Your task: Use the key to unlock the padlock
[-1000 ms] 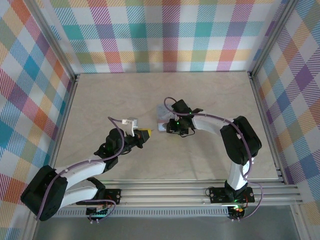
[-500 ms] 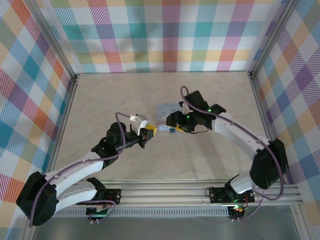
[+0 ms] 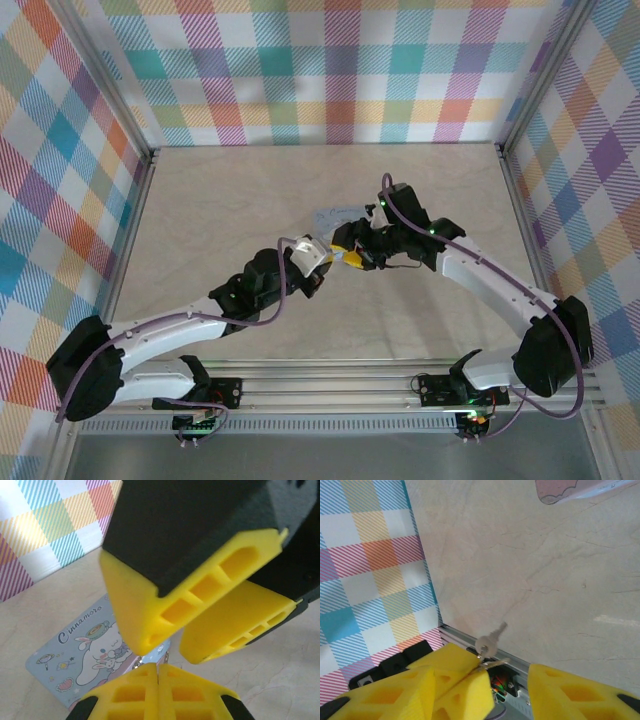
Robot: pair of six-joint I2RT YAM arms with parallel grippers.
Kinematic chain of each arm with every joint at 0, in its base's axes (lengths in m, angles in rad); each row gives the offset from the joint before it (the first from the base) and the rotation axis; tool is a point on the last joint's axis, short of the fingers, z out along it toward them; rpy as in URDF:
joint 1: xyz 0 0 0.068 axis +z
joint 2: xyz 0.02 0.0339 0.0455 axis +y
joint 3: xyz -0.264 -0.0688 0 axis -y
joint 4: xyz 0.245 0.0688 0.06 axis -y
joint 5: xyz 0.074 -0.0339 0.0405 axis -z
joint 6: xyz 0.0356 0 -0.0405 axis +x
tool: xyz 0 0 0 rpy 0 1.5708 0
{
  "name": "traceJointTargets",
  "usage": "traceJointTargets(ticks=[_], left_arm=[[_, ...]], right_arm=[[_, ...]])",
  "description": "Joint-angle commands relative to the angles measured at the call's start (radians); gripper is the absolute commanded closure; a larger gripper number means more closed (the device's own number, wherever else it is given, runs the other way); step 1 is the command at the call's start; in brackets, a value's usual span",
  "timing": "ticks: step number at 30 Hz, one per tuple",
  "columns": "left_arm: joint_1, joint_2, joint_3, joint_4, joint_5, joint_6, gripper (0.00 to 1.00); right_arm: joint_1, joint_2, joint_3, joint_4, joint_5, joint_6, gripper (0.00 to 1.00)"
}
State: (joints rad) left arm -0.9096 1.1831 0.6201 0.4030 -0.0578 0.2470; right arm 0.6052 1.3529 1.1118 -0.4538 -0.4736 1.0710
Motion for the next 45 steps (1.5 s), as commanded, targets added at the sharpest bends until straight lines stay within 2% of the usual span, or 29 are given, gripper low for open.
traceJointTargets(ticks=[1,9,11,15,21,22,23,25,26,27,30,32,35,37,41,43,45], left_arm=[[-0.036,0.009,0.043,0.068,-0.068,0.061,1.00],[-0.076,0.009,0.040,0.084,-0.113,0.099,1.00],[-0.082,0.009,0.036,0.084,-0.120,0.107,1.00],[-0.093,0.005,0.027,0.067,-0.128,0.124,1.00],[-0.106,-0.039,-0.010,0.016,-0.107,0.128,1.00],[-0.106,-0.051,-0.013,-0.003,-0.093,0.120,0.97],[-0.106,-0.064,-0.011,-0.030,-0.082,0.102,0.88],[-0.098,-0.087,0.009,-0.096,-0.079,0.013,0.70],[-0.077,-0.100,0.029,-0.151,-0.044,-0.060,0.65],[-0.043,-0.115,0.043,-0.192,0.017,-0.125,0.60],[0.094,-0.160,0.056,-0.226,0.300,-0.348,0.53],[0.190,-0.177,0.055,-0.191,0.482,-0.488,0.52],[0.272,-0.179,0.056,-0.112,0.643,-0.651,0.52],[0.309,-0.169,0.052,-0.043,0.705,-0.746,0.52],[0.390,-0.124,-0.002,0.283,0.785,-1.013,0.55],[0.417,-0.089,-0.028,0.453,0.796,-1.128,0.57],[0.423,-0.060,-0.042,0.543,0.796,-1.175,0.58]], right_arm=[[0.003,0.014,0.016,0.033,-0.013,0.036,0.52],[0.003,0.053,0.011,0.064,-0.034,0.067,0.56],[0.003,0.055,0.011,0.069,-0.030,0.069,0.67],[-0.001,0.055,0.011,0.068,-0.018,0.060,0.98],[-0.010,0.042,0.025,0.074,0.011,-0.045,1.00],[-0.012,0.036,0.021,0.103,0.007,-0.087,1.00],[-0.012,0.030,0.017,0.139,0.003,-0.138,1.00],[-0.013,0.018,0.017,0.178,0.019,-0.249,1.00],[-0.015,0.017,0.030,0.180,0.029,-0.327,1.00],[-0.015,0.018,0.046,0.170,0.041,-0.400,1.00],[-0.015,0.033,0.093,0.155,0.056,-0.627,1.00],[-0.015,0.040,0.102,0.187,0.035,-0.758,1.00],[-0.015,0.040,0.079,0.280,-0.020,-0.894,1.00],[-0.015,0.033,0.049,0.363,-0.056,-0.931,1.00],[-0.015,0.009,-0.015,0.554,-0.157,-0.913,1.00],[-0.016,0.000,-0.040,0.633,-0.180,-0.883,1.00],[-0.018,-0.001,-0.054,0.693,-0.210,-0.836,1.00]])
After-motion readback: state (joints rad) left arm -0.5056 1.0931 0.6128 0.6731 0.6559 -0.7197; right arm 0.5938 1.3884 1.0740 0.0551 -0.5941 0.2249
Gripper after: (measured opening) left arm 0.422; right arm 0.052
